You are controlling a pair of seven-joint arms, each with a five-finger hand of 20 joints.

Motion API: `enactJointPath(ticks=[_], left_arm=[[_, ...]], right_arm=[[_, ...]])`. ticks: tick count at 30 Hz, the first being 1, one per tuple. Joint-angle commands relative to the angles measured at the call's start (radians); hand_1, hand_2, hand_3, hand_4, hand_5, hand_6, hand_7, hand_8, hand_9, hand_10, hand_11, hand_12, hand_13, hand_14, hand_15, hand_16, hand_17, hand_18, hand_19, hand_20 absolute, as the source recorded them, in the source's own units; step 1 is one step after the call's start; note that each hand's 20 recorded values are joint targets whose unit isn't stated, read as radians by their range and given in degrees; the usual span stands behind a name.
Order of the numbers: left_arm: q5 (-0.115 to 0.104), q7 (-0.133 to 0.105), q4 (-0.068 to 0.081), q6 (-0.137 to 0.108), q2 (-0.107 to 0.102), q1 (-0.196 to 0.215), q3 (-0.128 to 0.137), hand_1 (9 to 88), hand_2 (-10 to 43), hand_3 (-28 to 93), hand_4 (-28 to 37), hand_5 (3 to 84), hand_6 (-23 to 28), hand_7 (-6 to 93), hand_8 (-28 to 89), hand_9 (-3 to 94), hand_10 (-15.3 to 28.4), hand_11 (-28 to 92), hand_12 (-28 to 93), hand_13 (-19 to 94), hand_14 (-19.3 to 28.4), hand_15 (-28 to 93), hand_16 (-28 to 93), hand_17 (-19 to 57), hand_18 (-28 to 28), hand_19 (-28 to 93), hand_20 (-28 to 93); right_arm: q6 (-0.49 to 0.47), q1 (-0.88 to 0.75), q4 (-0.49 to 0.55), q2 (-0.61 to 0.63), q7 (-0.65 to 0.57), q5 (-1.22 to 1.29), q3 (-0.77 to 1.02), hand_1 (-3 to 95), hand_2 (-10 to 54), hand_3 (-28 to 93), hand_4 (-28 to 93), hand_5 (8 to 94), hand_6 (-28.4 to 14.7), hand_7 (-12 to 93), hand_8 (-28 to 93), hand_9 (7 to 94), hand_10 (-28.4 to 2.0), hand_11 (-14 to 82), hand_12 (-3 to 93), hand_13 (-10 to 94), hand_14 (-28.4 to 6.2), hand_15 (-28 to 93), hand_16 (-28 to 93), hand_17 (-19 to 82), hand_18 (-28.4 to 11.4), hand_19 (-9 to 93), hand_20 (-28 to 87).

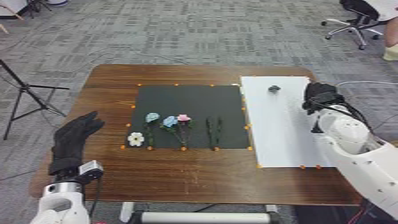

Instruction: Arrange flowers

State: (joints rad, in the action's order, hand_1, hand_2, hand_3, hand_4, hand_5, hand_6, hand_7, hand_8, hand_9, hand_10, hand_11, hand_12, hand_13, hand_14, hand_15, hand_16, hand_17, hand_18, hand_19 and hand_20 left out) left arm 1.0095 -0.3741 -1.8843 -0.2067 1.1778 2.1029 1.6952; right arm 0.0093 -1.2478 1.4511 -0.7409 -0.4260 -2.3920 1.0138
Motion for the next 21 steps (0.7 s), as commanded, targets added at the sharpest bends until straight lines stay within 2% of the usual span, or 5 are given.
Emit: enactJointPath(ticks=[1, 6, 12, 17, 21], left_arm=[[-0.001, -0.008, -0.009, -0.002, 0.008, 0.009, 0.002, 25.9, -3.9, 72, -23.0, 53.0, 1.2, 16.7, -8, 55.2, 14.0, 22, 15, 47, 17.5, 18, 2, 10.6, 11.5, 7, 21], [-0.001, -0.005, -0.007, -0.003, 0.006, 0.008, 0.004, 25.8, -3.9, 72, -22.9, 53.1, 1.2, 16.7, -8, 55.3, 14.0, 22, 15, 47, 17.5, 18, 2, 10.7, 11.4, 7, 21], [0.000, -0.006, -0.010, -0.001, 0.008, 0.010, 0.006, 25.7, -3.9, 72, -22.8, 53.1, 1.2, 16.7, -8, 55.3, 13.9, 22, 15, 47, 17.5, 18, 2, 10.7, 11.4, 7, 21], [0.000, -0.004, -0.007, -0.002, 0.009, 0.009, 0.004, 25.7, -4.0, 72, -22.8, 53.1, 1.2, 16.7, -8, 55.3, 13.9, 22, 15, 47, 17.4, 18, 2, 10.7, 11.4, 7, 21], [0.003, 0.001, -0.004, 0.002, 0.007, 0.001, 0.000, 25.8, -3.9, 72, -22.9, 53.0, 1.1, 16.8, -8, 55.3, 13.9, 22, 15, 47, 17.5, 18, 2, 10.6, 11.5, 7, 21]], right_arm=[[0.121, 0.057, 0.028, 0.033, 0.028, -0.003, -0.055, 62.9, -5.3, 49, -16, 75.7, 0.7, 18, 7, 81.4, -11.9, 9.9, 25.4, 76, -9.1, 45, 32, 37, -21.2, 72, 57], [0.185, 0.101, 0.143, 0.059, 0.033, 0.068, -0.069, 62.2, -6.5, 51, -16, 77.4, 0.2, 17, 7, 83.5, -12.1, 9.9, 26.1, 77, -9.0, 46, 33, 38, -21.8, 73, 57], [0.176, 0.136, 0.286, 0.055, 0.087, 0.184, -0.132, 62.1, -7.2, 52, -16, 78.4, 0.0, 16, 8, 84.1, -12.4, 9.6, 26.4, 78, -9.1, 46, 33, 38, -22.0, 74, 58], [0.138, 0.189, 0.279, -0.004, 0.215, 0.242, -0.258, 62.1, -7.2, 52, -16, 78.6, 0.4, 16, 8, 83.9, -12.1, 9.2, 26.4, 77, -9.0, 46, 33, 38, -21.8, 74, 58], [0.121, 0.231, 0.245, -0.044, 0.257, 0.222, -0.369, 62.2, -6.9, 52, -16, 78.5, 0.9, 15, 8, 83.4, -11.7, 8.4, 26.3, 77, -9.0, 46, 33, 38, -21.5, 73, 58]])
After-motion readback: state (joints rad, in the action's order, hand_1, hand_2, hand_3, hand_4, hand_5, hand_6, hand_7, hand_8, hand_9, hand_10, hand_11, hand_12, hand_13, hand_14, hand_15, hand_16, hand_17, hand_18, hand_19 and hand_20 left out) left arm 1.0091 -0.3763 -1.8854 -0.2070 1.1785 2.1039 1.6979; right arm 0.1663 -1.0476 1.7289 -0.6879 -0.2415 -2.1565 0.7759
